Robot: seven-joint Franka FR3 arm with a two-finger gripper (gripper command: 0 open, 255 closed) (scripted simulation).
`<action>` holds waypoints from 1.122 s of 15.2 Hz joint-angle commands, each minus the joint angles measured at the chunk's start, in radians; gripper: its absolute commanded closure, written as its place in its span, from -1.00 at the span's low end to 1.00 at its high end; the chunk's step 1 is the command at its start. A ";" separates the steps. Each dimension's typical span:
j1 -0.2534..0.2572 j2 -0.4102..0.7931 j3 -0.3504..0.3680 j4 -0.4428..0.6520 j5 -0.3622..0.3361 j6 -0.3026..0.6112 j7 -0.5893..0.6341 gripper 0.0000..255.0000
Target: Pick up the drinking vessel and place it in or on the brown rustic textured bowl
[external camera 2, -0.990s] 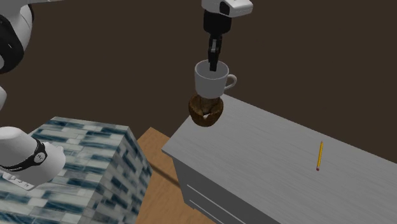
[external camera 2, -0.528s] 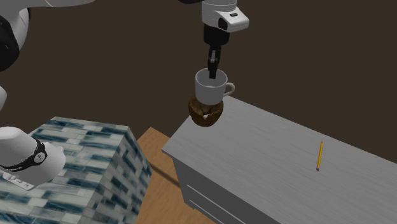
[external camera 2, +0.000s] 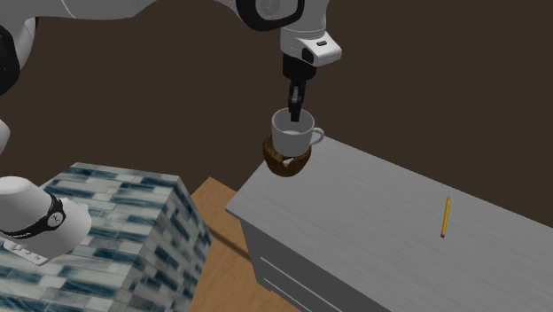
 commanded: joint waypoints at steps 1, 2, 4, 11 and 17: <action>0.000 0.003 0.000 -0.004 0.000 0.006 0.001 1.00; 0.000 0.003 0.000 -0.004 0.000 0.006 0.001 1.00; 0.000 0.003 0.000 -0.004 0.000 0.006 0.001 1.00; 0.000 0.005 0.000 -0.002 0.000 0.005 0.000 -1.00; 0.019 0.023 0.001 0.156 -0.001 -0.133 -0.007 -1.00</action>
